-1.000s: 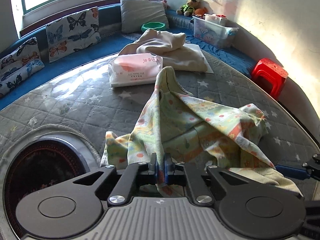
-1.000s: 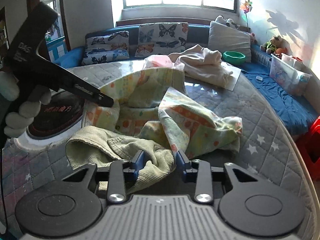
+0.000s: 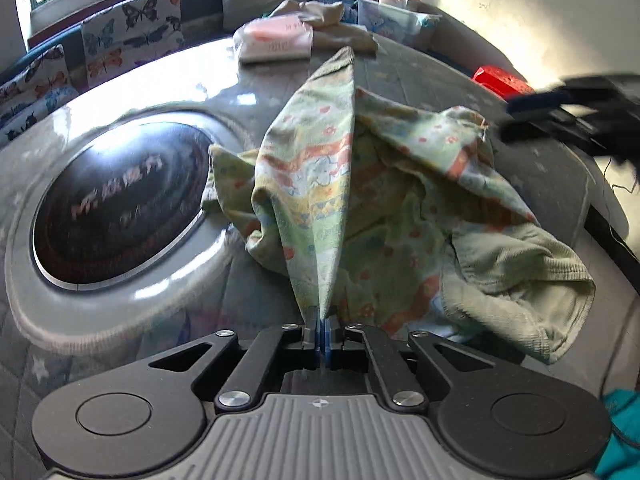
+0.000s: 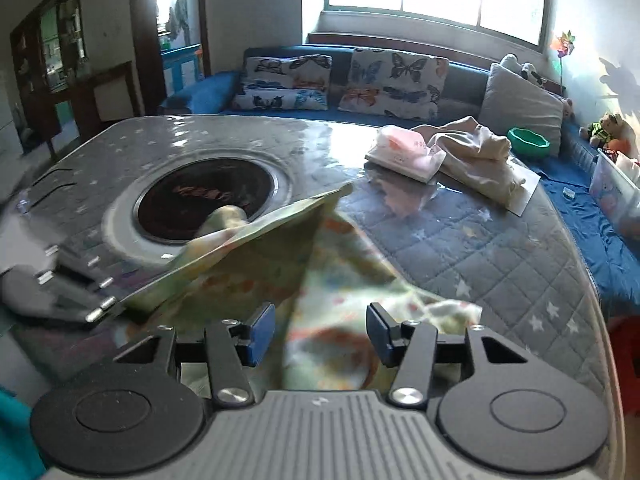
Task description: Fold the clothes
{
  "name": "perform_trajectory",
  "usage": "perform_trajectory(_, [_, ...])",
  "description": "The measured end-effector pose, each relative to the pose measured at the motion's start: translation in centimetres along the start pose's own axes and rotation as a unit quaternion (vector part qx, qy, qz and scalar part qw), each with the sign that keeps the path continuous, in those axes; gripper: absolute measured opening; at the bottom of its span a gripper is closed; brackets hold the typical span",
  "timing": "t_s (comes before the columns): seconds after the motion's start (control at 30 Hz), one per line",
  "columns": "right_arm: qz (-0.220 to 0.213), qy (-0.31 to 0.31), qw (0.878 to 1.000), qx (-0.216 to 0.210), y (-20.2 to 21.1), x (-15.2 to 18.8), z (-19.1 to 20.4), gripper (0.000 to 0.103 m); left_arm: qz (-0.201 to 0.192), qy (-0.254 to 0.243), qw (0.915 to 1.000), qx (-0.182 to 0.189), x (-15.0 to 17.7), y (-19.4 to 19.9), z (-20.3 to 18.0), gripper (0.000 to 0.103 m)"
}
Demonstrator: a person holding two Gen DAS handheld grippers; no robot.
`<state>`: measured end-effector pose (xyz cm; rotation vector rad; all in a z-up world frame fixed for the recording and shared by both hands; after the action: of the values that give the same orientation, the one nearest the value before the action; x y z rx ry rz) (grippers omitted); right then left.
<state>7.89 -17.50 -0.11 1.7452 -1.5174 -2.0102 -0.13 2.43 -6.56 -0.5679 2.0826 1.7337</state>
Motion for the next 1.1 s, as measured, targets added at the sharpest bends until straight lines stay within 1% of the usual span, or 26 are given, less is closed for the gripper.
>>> perform_trajectory(0.1, [0.000, 0.007, 1.000, 0.003, -3.3, -0.8, -0.2, 0.053, -0.001, 0.002, 1.0000, 0.001, 0.5, 0.2, 0.4, 0.003])
perform_trajectory(0.13, [-0.002, 0.012, 1.000, 0.007, -4.4, -1.2, -0.3, 0.053, -0.002, 0.002, 1.0000, 0.002, 0.4, 0.3, 0.4, 0.005])
perform_trajectory(0.17, [-0.003, 0.017, 1.000, 0.010, -5.4, -1.6, -0.4, 0.056, -0.003, 0.002, 1.0000, 0.000, 0.4, 0.3, 0.5, 0.010])
perform_trajectory(0.2, [-0.004, 0.023, 1.000, 0.013, -6.4, -2.0, -0.5, 0.059, -0.006, 0.001, 1.0000, -0.002, 0.3, 0.4, 0.4, 0.011])
perform_trajectory(0.27, [-0.002, 0.029, 0.999, 0.017, -8.3, -2.6, -0.8, 0.059, -0.015, -0.006, 0.9999, -0.001, -0.2, 0.6, 0.1, 0.013])
perform_trajectory(0.3, [-0.003, 0.031, 0.999, 0.017, -9.0, -2.7, -1.0, 0.061, -0.020, -0.009, 0.9998, 0.000, -0.5, 0.8, -0.1, 0.015])
perform_trajectory(0.37, [0.000, 0.032, 0.999, 0.011, -10.4, -3.0, -1.5, 0.066, -0.033, -0.018, 0.9993, 0.000, -1.1, 1.1, -0.5, 0.026])
perform_trajectory(0.4, [-0.001, 0.028, 1.000, 0.009, -10.9, -3.1, -1.8, 0.067, -0.041, -0.021, 0.9990, -0.002, -1.7, 1.1, -0.6, 0.029])
perform_trajectory(0.47, [0.003, 0.020, 1.000, -0.004, -12.1, -3.3, -2.1, 0.069, -0.056, -0.024, 0.9981, -0.006, -2.9, 1.2, -0.8, 0.043])
perform_trajectory(0.57, [0.006, -0.002, 0.999, -0.032, -13.2, -3.2, -2.5, 0.070, -0.079, -0.027, 0.9964, -0.012, -5.2, 0.8, -0.9, 0.052])
perform_trajectory(0.63, [0.009, -0.015, 0.999, -0.049, -14.0, -3.1, -2.9, 0.070, -0.089, -0.023, 0.9957, -0.017, -6.9, 0.0, -0.9, 0.056])
perform_trajectory(0.67, [0.014, -0.019, 0.999, -0.049, -14.4, -3.1, -3.1, 0.064, -0.090, -0.021, 0.9956, -0.018, -7.5, -0.4, -1.0, 0.056])
perform_trajectory(0.7, [0.017, -0.022, 0.998, -0.050, -14.7, -3.1, -3.2, 0.053, -0.092, -0.021, 0.9954, -0.019, -8.2, -1.0, -1.1, 0.056])
perform_trajectory(0.73, [0.018, -0.023, 0.998, -0.053, -14.7, -3.0, -3.2, 0.049, -0.093, -0.022, 0.9952, -0.020, -8.6, -1.6, -1.2, 0.056])
perform_trajectory(0.8, [0.013, -0.023, 0.998, -0.057, -14.4, -2.8, -3.1, 0.027, -0.090, -0.025, 0.9954, -0.024, -9.3, -2.7, -1.4, 0.056])
perform_trajectory(0.83, [0.011, -0.023, 0.998, -0.057, -14.2, -2.8, -3.1, 0.024, -0.089, -0.028, 0.9954, -0.020, -9.5, -3.2, -1.6, 0.056])
perform_trajectory(0.87, [0.007, -0.022, 0.999, -0.048, -13.8, -2.8, -3.1, 0.015, -0.089, -0.031, 0.9954, -0.018, -9.6, -3.6, -1.9, 0.056])
perform_trajectory(0.9, [0.005, -0.019, 0.999, -0.037, -13.4, -2.9, -3.2, 0.010, -0.090, -0.032, 0.9953, -0.018, -9.7, -3.9, -2.0, 0.056])
perform_trajectory(0.93, [0.002, -0.016, 0.999, -0.031, -13.1, -3.0, -3.2, 0.009, -0.091, -0.034, 0.9951, -0.018, -9.8, -4.2, -2.2, 0.055])
perform_trajectory(0.97, [-0.002, -0.013, 1.000, -0.023, -12.5, -3.0, -3.2, 0.008, -0.092, -0.040, 0.9948, -0.014, -9.9, -4.5, -2.5, 0.052])
perform_trajectory(1.0, [-0.007, -0.009, 1.000, -0.015, -11.9, -2.9, -3.3, 0.007, -0.094, -0.044, 0.9945, -0.011, -9.9, -4.6, -2.7, 0.046])
perform_trajectory(1.03, [-0.010, -0.004, 1.000, -0.005, -11.3, -2.7, -3.3, 0.007, -0.096, -0.049, 0.9941, -0.009, -9.9, -4.8, -3.0, 0.029])
perform_trajectory(1.07, [-0.014, 0.000, 1.000, 0.005, -10.6, -2.6, -3.4, 0.006, -0.097, -0.051, 0.9940, -0.006, -9.9, -4.9, -3.2, 0.017])
perform_trajectory(1.1, [-0.018, 0.004, 1.000, 0.015, -9.8, -2.7, -3.4, 0.006, -0.095, -0.050, 0.9942, -0.004, -9.8, -5.0, -3.2, 0.012])
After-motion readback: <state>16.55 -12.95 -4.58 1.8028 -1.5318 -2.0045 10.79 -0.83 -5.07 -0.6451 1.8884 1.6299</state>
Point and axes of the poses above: each gripper's, at about its wrist camera, not at the fingertips, and y roughly against the way its jaws point, z to its left, x to its underside, the point moved 7 cm from there along -y, roughly the way its jaws point, and after that the axes turned 11 degrees about y, right-handed, at the moved point
